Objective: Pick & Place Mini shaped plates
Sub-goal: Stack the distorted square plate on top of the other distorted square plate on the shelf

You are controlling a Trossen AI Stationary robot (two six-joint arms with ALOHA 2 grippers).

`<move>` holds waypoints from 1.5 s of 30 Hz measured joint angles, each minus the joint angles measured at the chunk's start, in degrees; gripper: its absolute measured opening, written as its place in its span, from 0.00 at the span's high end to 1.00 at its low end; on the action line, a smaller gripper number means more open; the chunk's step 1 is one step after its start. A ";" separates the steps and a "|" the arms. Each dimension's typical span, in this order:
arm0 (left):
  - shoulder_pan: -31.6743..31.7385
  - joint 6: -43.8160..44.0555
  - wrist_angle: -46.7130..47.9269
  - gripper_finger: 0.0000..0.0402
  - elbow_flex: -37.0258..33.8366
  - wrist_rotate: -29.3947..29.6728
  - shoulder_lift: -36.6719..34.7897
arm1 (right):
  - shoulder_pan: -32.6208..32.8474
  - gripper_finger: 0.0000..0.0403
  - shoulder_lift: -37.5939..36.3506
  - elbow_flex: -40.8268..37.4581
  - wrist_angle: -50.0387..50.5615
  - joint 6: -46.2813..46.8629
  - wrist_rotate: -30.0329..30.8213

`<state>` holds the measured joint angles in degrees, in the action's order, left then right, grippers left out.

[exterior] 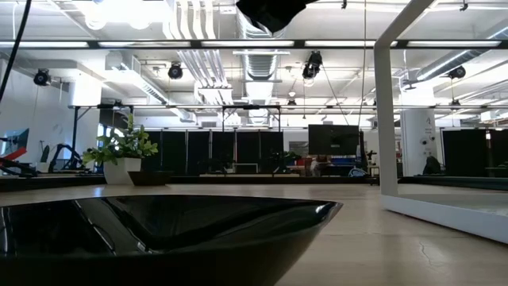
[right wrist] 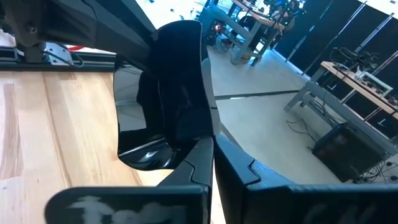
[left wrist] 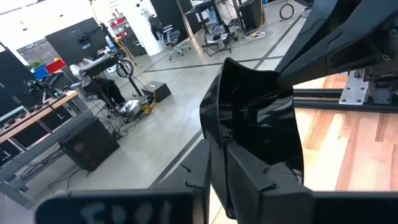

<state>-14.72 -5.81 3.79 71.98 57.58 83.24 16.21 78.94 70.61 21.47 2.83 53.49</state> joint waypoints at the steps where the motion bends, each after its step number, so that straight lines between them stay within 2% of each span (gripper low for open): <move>1: 0.00 0.01 0.02 0.87 0.01 0.01 0.00 | 0.00 0.98 0.00 0.00 0.00 0.03 0.00; 12: -0.61 0.08 0.02 0.74 0.01 -0.16 0.00 | -0.04 0.98 0.00 0.00 0.04 0.16 0.40; 16: -1.29 1.23 0.09 0.73 0.25 -2.67 0.02 | -0.37 0.98 0.02 0.00 0.13 0.15 0.46; 26: -3.13 1.77 0.09 0.73 1.39 -2.84 0.02 | -2.08 0.98 -0.28 0.00 0.84 -0.05 0.52; 32: -4.37 1.54 0.17 0.73 2.31 -2.52 -0.07 | -2.13 0.98 -4.17 0.31 3.35 2.25 -0.22; 39: -5.11 1.45 0.39 0.73 2.78 -2.16 -1.68 | -2.12 0.98 -8.81 6.63 26.62 16.18 -11.91; 42: -5.11 1.02 1.17 0.73 2.78 -2.02 -2.42 | -2.12 0.98 -9.53 9.47 36.72 20.92 -20.42; 45: -5.11 0.01 1.44 0.73 2.78 -1.92 -2.93 | -2.12 0.98 -9.66 10.81 44.62 24.14 -31.97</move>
<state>-19.84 -5.80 5.23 74.76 55.66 80.31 14.09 69.28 81.42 66.10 26.97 21.53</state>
